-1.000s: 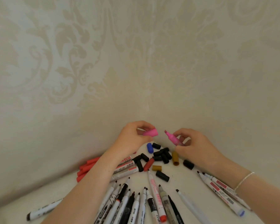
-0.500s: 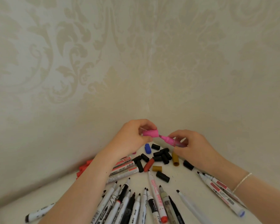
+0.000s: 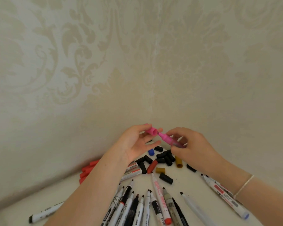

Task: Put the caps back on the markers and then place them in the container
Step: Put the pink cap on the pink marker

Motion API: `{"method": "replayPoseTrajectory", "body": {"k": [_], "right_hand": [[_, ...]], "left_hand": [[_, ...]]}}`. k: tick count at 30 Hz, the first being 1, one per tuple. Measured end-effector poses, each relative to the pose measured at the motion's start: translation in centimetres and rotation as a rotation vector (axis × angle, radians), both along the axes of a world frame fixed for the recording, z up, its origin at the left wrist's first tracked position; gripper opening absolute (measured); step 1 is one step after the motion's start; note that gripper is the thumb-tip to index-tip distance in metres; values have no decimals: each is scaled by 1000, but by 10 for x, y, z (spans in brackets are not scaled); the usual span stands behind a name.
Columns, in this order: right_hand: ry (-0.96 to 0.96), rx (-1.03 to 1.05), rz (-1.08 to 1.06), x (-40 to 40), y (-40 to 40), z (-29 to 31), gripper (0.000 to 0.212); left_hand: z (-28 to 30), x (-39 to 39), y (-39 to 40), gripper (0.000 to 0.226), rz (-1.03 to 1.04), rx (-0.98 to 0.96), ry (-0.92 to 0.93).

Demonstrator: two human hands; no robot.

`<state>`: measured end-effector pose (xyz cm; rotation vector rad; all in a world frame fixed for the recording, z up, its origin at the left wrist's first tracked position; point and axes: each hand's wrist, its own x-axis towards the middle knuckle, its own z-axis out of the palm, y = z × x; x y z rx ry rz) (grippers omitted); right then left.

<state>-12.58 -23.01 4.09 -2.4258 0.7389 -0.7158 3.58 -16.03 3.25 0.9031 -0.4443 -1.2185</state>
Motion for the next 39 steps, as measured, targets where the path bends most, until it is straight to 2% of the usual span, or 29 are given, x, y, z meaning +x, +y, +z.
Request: {"method": "replayPoseTrajectory", "body": {"k": [5,6,11,14,19,23,29,32,35,39], "right_hand": [[72,9,-43,1,-2,-2,31],[85,10,-57,1,-2,-4,31],[111,-53,-104,3,-8,-8,31],[82,-67,-89,3,-10,-8,33],[57,-81,-52,4,-6,-8,31],[69,-109,-8,6,0,-7,25],[110,-159,21,10,5,1,16],[152,-168,28,11,5,1,17],[198,-199,11,16,9,-2,18],[253,-231,8,23,15,-4,14]], "left_hand": [[-2,-1,-1,7,-25,21,-112],[-1,-3,-1,3,-22,27,-172],[0,-7,3,27,-9,115,-645],[3,-7,7,22,-90,124,-762],[2,-5,9,18,-144,141,-795],[0,-7,7,12,-209,127,-737],[-4,-11,2,22,-187,118,-745],[-2,-14,3,12,-204,107,-649],[2,-18,2,12,-189,100,-555],[2,-20,2,13,-170,136,-689]]}}
